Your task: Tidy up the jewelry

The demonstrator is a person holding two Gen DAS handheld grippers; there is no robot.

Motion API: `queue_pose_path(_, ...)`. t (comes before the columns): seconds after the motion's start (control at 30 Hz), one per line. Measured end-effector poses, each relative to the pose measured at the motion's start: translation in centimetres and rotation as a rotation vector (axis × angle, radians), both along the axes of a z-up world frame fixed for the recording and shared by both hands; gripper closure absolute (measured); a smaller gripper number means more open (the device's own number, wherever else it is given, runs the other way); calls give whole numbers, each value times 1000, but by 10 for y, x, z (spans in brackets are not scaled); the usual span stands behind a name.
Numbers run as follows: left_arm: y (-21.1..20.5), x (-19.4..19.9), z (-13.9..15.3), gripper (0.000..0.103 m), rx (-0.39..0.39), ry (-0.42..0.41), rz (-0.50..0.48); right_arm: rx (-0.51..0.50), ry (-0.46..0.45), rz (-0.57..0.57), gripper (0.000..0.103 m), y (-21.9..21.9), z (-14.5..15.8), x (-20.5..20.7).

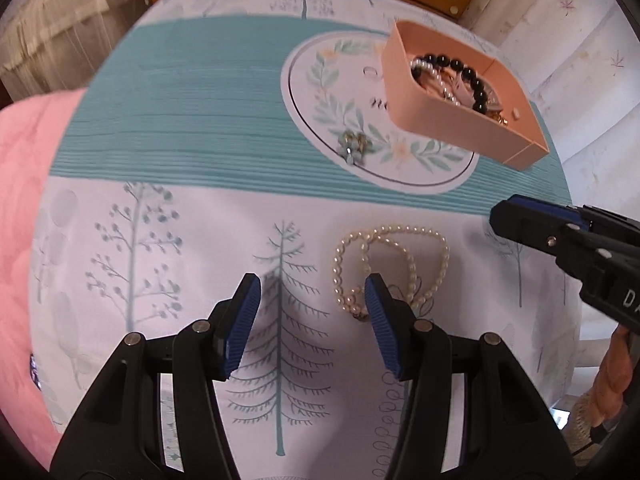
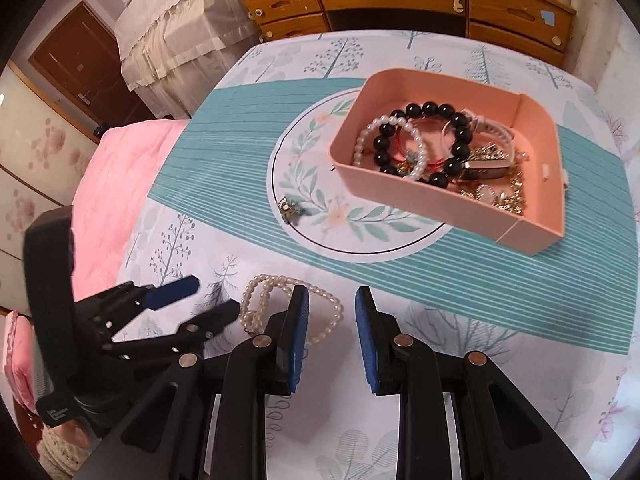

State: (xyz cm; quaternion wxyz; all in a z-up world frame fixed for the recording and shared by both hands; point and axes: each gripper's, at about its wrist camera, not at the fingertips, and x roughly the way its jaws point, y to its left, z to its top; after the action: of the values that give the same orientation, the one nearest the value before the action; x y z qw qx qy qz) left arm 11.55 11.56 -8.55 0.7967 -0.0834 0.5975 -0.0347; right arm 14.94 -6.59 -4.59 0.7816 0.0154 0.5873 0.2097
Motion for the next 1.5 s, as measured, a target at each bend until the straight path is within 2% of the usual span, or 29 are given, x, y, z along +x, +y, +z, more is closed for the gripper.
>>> queue_pose_path(0.2,-10,9,0,52,-18,9,-23,0,29,-8,79,3,-10,7)
queue_pose_path(0.33,-22,16,-9,52,20,42,-51,-10,28,0,79,8,-13,10)
queue_pose_path(0.53,-37,21,-9,52,94,28,-76,-21,19,15,79,14,-12,13)
queue_pose_path(0.6,-41,22,-9,61,125,18,-84,-22,19,23,79,17,-12,13)
queue_pose_path(0.63,-42,23,-8,70,146,14,-86,-23,18,28,79,19,-12,14)
queue_pose_path(0.7,-42,23,-7,80,144,13,-84,-23,19,32,79,22,-13,17)
queue_pose_path(0.77,-36,24,-7,92,128,17,-76,-18,21,34,79,26,-14,20)
queue_pose_path(0.93,-9,20,-5,98,-5,36,-24,2,22,48,79,37,-16,31)
queue_pose_path(0.97,-4,20,-4,103,-31,37,-5,4,25,50,79,39,-17,32)
queue_pose_path(1.17,24,13,3,103,-78,15,76,-16,30,55,79,58,-24,50)
queue_pose_path(1.33,33,11,5,103,-116,14,76,-38,43,63,79,77,-35,62)
queue_pose_path(1.5,35,6,4,103,-140,18,62,-95,14,73,79,95,-42,66)
